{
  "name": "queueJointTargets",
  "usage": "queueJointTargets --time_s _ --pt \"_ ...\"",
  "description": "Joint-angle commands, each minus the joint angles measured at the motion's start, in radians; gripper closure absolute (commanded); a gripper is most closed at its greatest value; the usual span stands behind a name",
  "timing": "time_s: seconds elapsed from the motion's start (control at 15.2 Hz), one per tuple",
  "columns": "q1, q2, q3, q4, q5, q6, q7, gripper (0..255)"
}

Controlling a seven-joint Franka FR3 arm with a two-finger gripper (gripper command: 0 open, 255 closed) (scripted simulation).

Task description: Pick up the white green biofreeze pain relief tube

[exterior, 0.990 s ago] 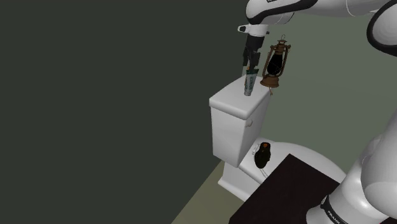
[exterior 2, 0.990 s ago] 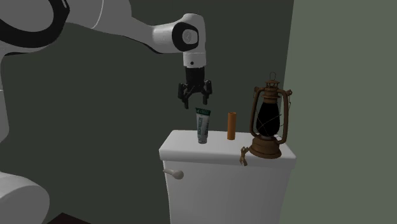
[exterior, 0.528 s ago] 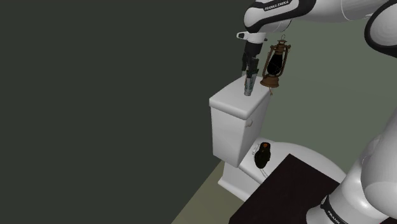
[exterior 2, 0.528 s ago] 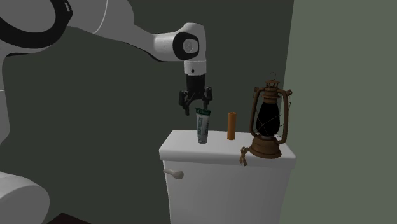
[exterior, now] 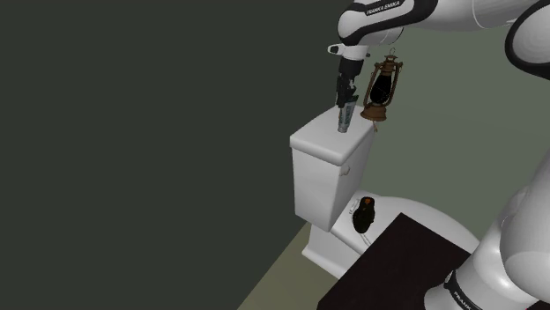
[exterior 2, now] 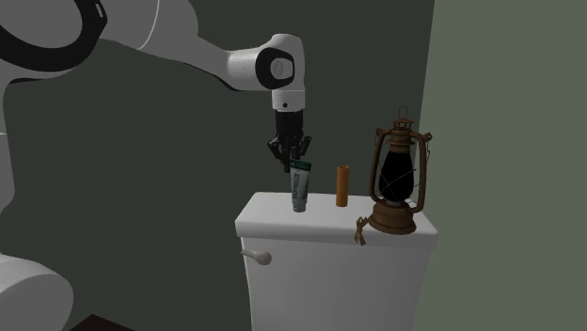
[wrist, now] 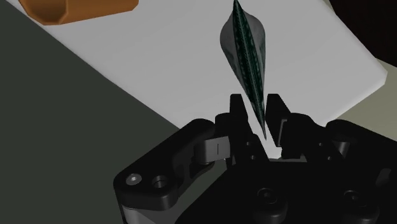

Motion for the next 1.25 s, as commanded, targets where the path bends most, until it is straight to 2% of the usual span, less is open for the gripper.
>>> queueJointTargets --time_s 0.0,1.06,1.19 --pt "0.0 0.0 0.0 -0.001 0.0 0.0 0.0 255" --pt "-0.009 0.017 -0.005 0.221 0.005 -0.207 0.002 255" --pt "-0.009 0.017 -0.005 0.224 0.005 -0.21 0.002 255"
